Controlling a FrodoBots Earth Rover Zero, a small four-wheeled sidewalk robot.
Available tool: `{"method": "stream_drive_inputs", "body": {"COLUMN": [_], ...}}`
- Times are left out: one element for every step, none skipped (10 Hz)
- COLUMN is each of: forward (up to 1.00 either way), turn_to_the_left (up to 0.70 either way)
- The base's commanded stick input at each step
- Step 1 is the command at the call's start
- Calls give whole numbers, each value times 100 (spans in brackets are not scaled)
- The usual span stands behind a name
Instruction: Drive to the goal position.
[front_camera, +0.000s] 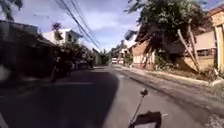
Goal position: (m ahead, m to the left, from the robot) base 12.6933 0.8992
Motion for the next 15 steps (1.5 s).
{"method": "stream_drive_inputs", "body": {"forward": [100, 100, 100, 100, 100, 100, 100, 100, 100, 100, 100, 100, 100, 100, 100], "turn_to_the_left": [0, 0, 0, -4, -27, -27, -3, 0, 0, 0, 0, 0, 0, 0, 0]}}
